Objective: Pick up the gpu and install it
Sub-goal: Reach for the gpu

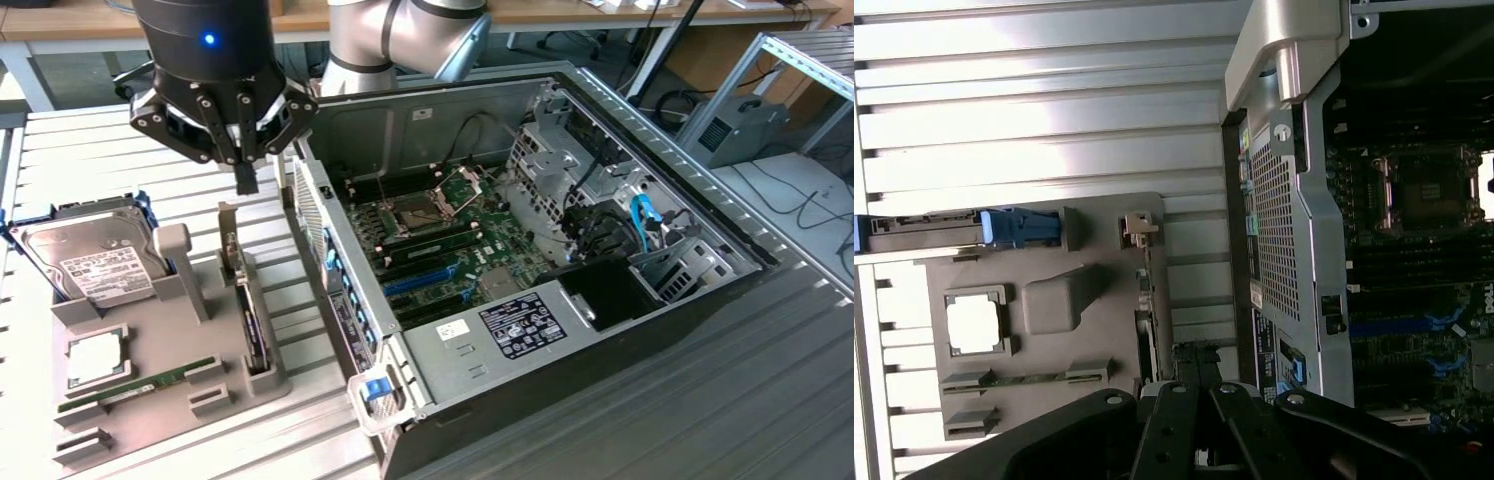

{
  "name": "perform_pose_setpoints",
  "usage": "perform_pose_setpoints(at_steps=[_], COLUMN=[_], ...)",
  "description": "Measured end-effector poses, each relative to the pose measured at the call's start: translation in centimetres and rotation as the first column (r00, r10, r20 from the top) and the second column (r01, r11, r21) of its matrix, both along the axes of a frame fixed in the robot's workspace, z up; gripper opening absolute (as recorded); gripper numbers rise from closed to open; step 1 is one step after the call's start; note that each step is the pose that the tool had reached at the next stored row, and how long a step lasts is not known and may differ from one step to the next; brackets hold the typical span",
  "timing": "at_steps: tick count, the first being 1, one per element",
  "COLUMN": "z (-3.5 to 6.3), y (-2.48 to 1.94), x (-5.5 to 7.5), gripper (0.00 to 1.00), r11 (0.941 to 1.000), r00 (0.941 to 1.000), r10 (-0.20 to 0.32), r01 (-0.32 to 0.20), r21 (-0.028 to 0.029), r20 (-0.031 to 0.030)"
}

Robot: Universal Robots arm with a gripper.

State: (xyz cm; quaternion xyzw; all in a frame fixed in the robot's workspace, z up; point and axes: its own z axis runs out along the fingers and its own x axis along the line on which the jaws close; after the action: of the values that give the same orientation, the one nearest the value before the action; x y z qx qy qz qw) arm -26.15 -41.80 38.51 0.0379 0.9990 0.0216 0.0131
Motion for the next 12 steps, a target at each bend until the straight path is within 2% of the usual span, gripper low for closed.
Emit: perform_pose_setpoints(at_steps=[12], z=[-0.01], y=[-0.50], x=[0.00], gripper=[0.11], r11=[1.0000], r00=[1.0000], r10=[0.000], r01=[0.000], r21=[0.0000], r20=[0.0000])
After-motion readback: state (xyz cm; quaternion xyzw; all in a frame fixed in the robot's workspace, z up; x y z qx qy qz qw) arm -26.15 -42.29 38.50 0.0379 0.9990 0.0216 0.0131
